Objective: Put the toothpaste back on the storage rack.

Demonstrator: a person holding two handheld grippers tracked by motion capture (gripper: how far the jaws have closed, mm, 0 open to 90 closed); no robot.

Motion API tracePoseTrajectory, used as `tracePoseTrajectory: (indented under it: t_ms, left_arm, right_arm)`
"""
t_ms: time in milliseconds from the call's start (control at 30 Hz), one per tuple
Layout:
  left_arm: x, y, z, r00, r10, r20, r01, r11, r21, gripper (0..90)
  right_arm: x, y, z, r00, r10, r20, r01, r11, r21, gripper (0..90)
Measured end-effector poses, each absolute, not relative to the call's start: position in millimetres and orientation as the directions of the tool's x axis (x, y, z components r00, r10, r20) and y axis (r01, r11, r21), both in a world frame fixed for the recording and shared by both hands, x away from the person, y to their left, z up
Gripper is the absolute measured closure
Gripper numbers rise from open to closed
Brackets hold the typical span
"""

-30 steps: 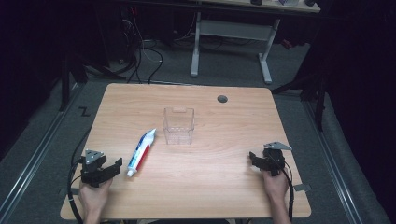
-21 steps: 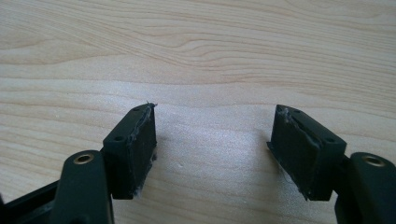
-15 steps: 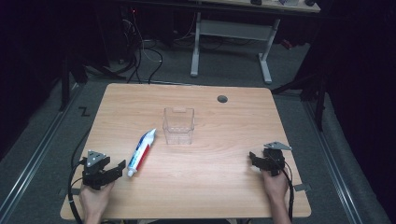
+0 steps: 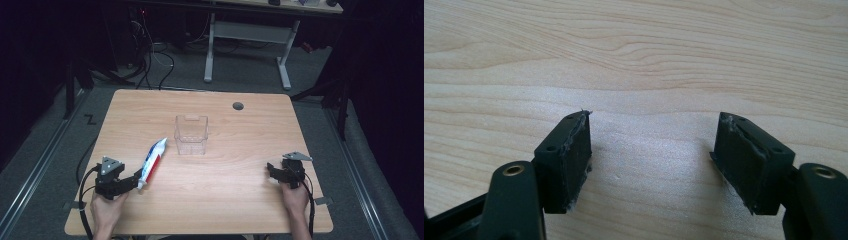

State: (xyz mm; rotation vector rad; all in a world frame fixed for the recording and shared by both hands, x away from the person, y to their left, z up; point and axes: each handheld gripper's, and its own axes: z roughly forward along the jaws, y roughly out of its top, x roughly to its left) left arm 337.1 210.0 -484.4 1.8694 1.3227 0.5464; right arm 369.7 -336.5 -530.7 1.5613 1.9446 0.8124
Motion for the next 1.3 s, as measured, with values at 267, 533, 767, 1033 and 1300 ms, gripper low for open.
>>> tracePoseTrajectory:
  t_ms: [267,533,767,1033,1300]
  left_arm:
    - [352,196,-476,0.411,0.909,-0.064,0.606,-0.22,0.765,32.7]
    - [372,183,-473,0.435,0.899,-0.055,0.635,-0.263,0.727,33.3]
    - [385,175,-473,0.449,0.892,-0.053,0.648,-0.284,0.707,34.2]
    - [406,168,-478,0.438,0.897,-0.053,0.681,-0.293,0.671,36.8]
    - [420,161,-481,0.439,0.898,-0.039,0.703,-0.316,0.638,36.5]
  right_arm:
    - [370,-337,-531,-0.207,0.978,-0.023,0.671,0.159,0.724,31.3]
    - [370,-337,-531,-0.209,0.978,-0.023,0.671,0.161,0.724,31.3]
    - [370,-337,-531,-0.209,0.978,-0.023,0.67,0.161,0.724,31.3]
    - [370,-337,-531,-0.211,0.977,-0.024,0.67,0.162,0.724,31.3]
    - [369,-337,-531,-0.211,0.977,-0.023,0.671,0.162,0.724,31.3]
